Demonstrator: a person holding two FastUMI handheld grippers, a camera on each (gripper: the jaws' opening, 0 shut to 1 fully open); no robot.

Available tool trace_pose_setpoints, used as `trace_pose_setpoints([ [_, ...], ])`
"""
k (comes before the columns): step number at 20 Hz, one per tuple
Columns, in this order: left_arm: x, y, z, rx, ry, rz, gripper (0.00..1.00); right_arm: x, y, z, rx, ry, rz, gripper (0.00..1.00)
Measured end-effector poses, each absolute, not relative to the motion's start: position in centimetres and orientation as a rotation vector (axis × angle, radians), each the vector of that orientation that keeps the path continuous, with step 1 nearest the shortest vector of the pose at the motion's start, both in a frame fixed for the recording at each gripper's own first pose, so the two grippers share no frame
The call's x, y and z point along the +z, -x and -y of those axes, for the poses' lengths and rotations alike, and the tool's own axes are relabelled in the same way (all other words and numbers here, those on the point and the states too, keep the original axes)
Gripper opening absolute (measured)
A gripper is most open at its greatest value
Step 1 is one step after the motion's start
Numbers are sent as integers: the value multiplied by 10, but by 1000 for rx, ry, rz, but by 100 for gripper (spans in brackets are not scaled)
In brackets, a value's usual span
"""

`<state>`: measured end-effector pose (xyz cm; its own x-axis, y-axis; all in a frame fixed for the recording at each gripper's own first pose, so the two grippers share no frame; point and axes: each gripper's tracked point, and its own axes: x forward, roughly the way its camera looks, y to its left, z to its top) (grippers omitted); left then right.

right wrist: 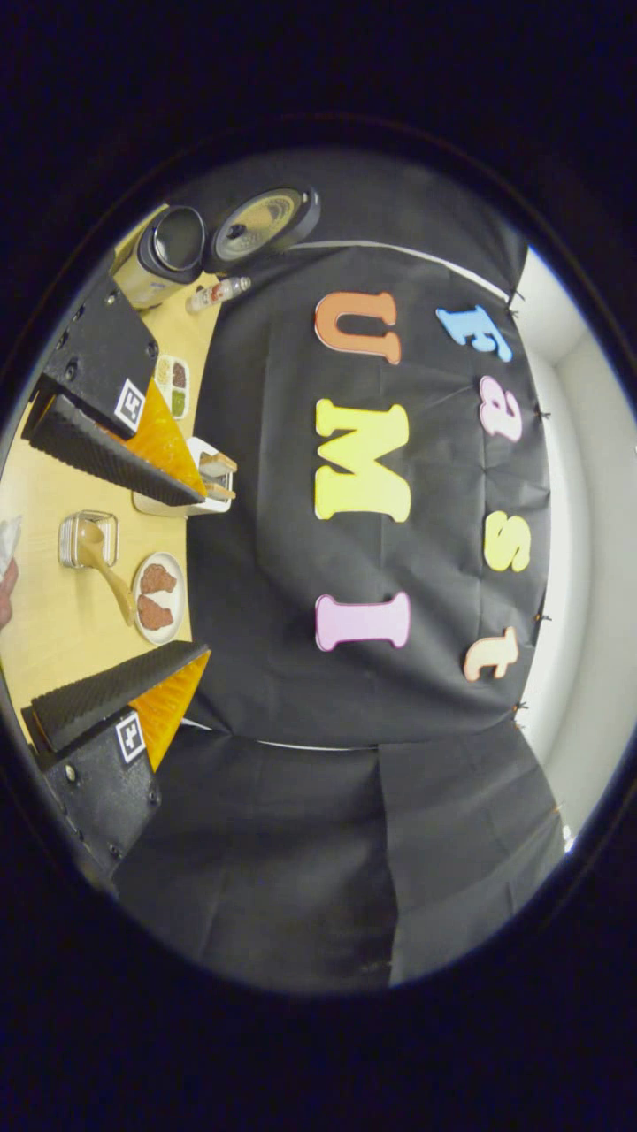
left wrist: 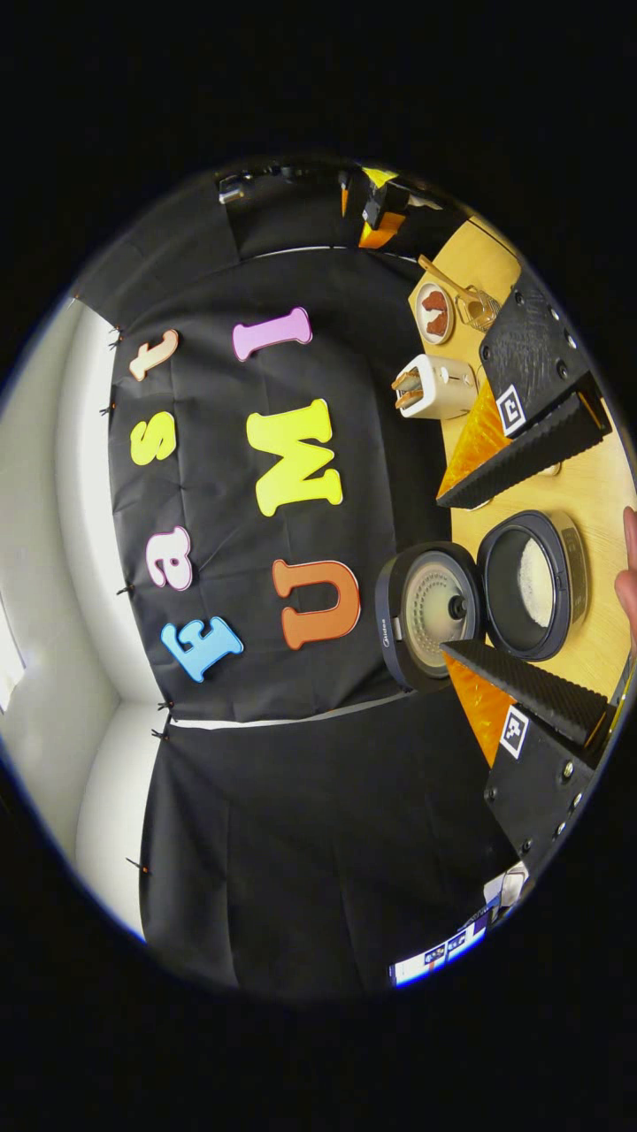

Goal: Close the left gripper, press the button to open the rice cooker; take a wooden spoon from the chopstick holder with the right hand, scoop a spoonful of rice and pour it into the rice cooker, then put the wooden spoon back into the chopstick holder.

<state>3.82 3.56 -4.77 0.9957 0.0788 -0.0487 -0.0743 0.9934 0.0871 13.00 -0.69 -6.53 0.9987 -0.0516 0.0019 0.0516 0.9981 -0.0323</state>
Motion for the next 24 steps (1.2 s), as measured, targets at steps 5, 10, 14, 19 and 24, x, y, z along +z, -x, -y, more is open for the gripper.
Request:
trace_pose_setpoints([
  [5, -34, -38, -45, 72, -83, -27, 95, -51, -65, -30, 21, 11, -32, 100],
  [10, -25, -51, -57, 86, -75, -32, 90, -41, -48, -27, 30, 30, -56, 100],
  [14, -9, -108, -81, 124, -49, -90, 95, -53, -40, -40, 48, 29, -105, 100],
  [19, 0, -204, -110, 136, -42, -186, 95, -54, -42, -52, 85, 43, -144, 100],
  [24, -64, -289, -142, 179, 17, -459, 95, -52, -44, -57, 117, 85, -177, 100],
])
